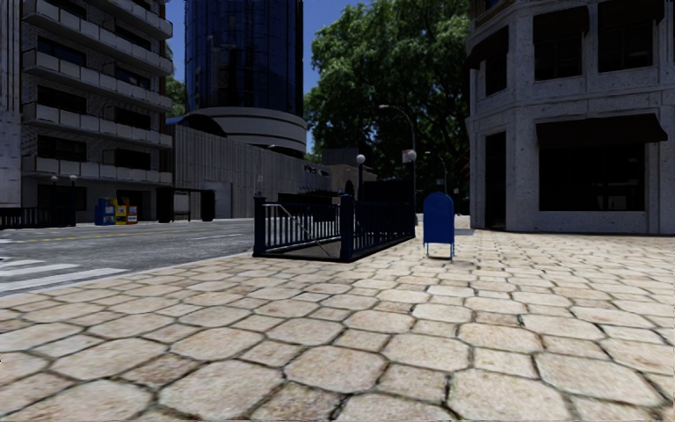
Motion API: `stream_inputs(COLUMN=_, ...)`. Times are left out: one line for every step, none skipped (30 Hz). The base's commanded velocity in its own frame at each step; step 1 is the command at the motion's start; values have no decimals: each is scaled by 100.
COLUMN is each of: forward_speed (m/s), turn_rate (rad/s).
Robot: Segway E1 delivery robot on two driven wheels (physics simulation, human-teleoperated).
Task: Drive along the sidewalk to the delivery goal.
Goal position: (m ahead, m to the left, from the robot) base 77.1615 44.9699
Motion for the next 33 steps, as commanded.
stream_inputs(forward_speed=130, turn_rate=48)
stream_inputs(forward_speed=130, turn_rate=48)
stream_inputs(forward_speed=130, turn_rate=48)
stream_inputs(forward_speed=130, turn_rate=48)
stream_inputs(forward_speed=130, turn_rate=48)
stream_inputs(forward_speed=130, turn_rate=48)
stream_inputs(forward_speed=130, turn_rate=48)
stream_inputs(forward_speed=130, turn_rate=48)
stream_inputs(forward_speed=130, turn_rate=48)
stream_inputs(forward_speed=130, turn_rate=48)
stream_inputs(forward_speed=130, turn_rate=48)
stream_inputs(forward_speed=130, turn_rate=48)
stream_inputs(forward_speed=130, turn_rate=48)
stream_inputs(forward_speed=130, turn_rate=48)
stream_inputs(forward_speed=130, turn_rate=48)
stream_inputs(forward_speed=130, turn_rate=48)
stream_inputs(forward_speed=130, turn_rate=48)
stream_inputs(forward_speed=130, turn_rate=48)
stream_inputs(forward_speed=130, turn_rate=48)
stream_inputs(forward_speed=130, turn_rate=49)
stream_inputs(forward_speed=130, turn_rate=49)
stream_inputs(forward_speed=130, turn_rate=49)
stream_inputs(forward_speed=130, turn_rate=49)
stream_inputs(forward_speed=130, turn_rate=49)
stream_inputs(forward_speed=130, turn_rate=49)
stream_inputs(forward_speed=130, turn_rate=49)
stream_inputs(forward_speed=130, turn_rate=50)
stream_inputs(forward_speed=130, turn_rate=51)
stream_inputs(forward_speed=130, turn_rate=51)
stream_inputs(forward_speed=130, turn_rate=51)
stream_inputs(forward_speed=130, turn_rate=51)
stream_inputs(forward_speed=130, turn_rate=51)
stream_inputs(forward_speed=130, turn_rate=51)
